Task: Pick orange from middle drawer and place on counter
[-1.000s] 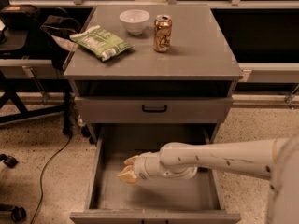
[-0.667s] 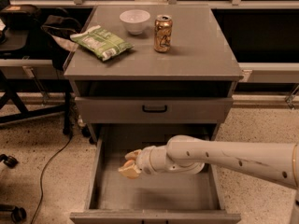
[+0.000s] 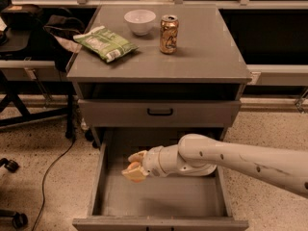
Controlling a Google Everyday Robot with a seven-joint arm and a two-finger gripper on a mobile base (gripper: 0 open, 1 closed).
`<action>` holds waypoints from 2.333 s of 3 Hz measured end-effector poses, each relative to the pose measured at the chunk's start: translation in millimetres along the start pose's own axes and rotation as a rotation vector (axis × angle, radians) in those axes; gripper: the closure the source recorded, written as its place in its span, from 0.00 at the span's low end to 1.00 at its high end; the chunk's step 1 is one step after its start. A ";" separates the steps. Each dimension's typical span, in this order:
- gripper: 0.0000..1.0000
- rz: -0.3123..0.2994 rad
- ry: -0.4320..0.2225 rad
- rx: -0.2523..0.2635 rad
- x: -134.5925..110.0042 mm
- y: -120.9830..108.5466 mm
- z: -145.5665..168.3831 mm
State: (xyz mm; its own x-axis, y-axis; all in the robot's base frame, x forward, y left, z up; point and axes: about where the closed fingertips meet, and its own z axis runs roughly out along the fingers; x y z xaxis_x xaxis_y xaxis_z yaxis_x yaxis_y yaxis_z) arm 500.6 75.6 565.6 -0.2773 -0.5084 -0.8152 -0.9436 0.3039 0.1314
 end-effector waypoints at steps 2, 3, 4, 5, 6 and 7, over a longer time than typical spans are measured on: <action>1.00 -0.058 -0.154 -0.036 -49.6 10.4 -39.9; 1.00 -0.088 -0.216 -0.003 -74.9 7.4 -69.6; 1.00 -0.119 -0.283 0.072 -107.6 -1.7 -102.6; 1.00 -0.152 -0.336 0.144 -139.7 -6.0 -134.6; 1.00 -0.152 -0.336 0.144 -139.7 -6.0 -134.6; 1.00 -0.169 -0.362 0.157 -150.4 -6.3 -146.9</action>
Offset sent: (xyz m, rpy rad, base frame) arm -0.0067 -0.0139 0.0994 0.2251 -0.1055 0.0669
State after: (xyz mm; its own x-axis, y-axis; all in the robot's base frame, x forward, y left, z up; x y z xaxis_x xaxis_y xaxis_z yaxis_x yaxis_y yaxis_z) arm 521.7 31.8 770.2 -0.0138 -0.2544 -0.9670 -0.9235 0.3740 -0.0852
